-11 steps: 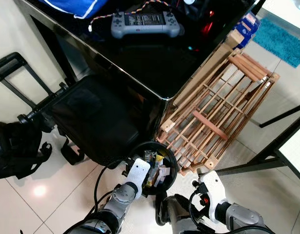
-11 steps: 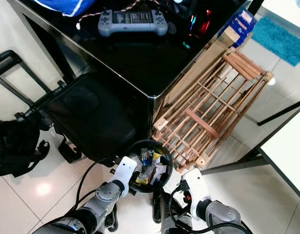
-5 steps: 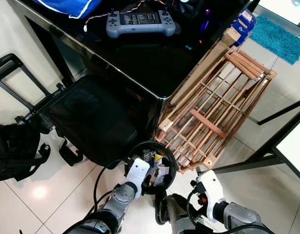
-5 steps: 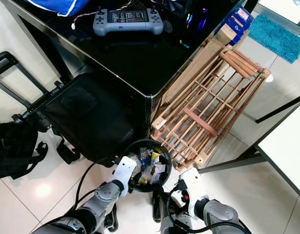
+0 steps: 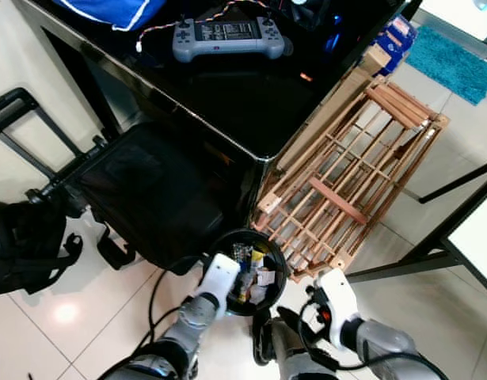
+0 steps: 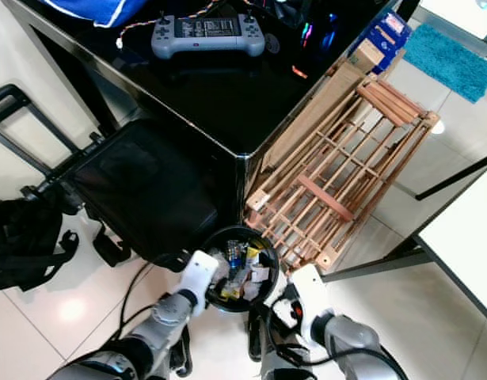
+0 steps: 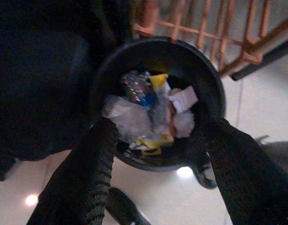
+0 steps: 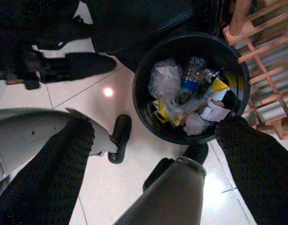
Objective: Picking trash to rubbish bin
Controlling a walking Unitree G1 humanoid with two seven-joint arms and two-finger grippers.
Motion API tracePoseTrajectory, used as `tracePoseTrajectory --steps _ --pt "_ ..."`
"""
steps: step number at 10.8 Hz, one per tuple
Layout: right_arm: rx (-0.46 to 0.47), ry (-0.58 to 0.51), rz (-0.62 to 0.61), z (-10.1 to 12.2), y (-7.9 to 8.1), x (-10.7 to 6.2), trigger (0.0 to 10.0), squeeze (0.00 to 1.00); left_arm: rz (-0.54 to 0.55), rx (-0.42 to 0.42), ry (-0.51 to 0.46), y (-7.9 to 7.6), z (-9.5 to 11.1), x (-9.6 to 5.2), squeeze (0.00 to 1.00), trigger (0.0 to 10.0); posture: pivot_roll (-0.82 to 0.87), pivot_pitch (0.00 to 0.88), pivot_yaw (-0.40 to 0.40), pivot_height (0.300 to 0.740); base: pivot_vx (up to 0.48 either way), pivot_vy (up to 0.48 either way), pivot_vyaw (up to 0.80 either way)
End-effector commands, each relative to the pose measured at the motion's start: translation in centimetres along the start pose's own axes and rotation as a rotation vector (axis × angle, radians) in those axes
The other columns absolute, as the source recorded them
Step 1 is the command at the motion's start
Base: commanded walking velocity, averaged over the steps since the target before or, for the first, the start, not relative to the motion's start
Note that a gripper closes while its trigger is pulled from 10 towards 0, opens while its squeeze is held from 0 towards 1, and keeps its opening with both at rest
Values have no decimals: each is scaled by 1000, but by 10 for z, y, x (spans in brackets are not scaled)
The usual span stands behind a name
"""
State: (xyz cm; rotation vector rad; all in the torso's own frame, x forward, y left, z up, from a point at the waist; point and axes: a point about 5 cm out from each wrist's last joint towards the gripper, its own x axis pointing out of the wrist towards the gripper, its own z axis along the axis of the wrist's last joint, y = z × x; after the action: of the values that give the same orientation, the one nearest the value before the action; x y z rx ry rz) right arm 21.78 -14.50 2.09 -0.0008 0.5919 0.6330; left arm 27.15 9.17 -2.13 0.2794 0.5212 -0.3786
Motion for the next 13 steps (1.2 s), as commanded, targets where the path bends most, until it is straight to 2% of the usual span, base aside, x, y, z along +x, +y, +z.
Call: tracePoseTrajectory --steps 1,4,6,8,9,10,11,13 --pt "26 15 -10 -8 0 1 10000 0 8 -22 18 -1 -12 -5 0 10000 -140 292 -20 740 0 0 0" --pt "5 -19 -34 5 -10 18 10000 0 107 -37 -41 23 -18 -13 0 10000 -94 223 11 740 0 0 0" --pt "-7 -36 -80 13 -18 26 10000 0 162 -44 -82 36 -14 -16 0 10000 -73 181 21 740 0 0 0" --pt "-27 -78 -265 22 -37 32 10000 0 238 -42 -137 51 -6 -18 0 10000 -58 139 28 740 0 0 0" --pt "-3 -155 -358 32 -46 33 10000 0 277 -47 -169 59 0 -19 0 10000 -52 121 30 740 0 0 0" --pt "-19 -231 -454 42 -55 30 10000 0 301 -55 -196 63 5 -19 0 10000 -51 105 32 740 0 0 0" --pt "11 -264 -497 45 -59 30 10000 0 305 -56 -207 64 7 -19 0 10000 -51 99 33 740 0 0 0" --pt "7 -268 -498 44 -59 34 10000 0 305 -51 -214 65 11 -18 0 10000 -53 77 38 740 0 0 0"
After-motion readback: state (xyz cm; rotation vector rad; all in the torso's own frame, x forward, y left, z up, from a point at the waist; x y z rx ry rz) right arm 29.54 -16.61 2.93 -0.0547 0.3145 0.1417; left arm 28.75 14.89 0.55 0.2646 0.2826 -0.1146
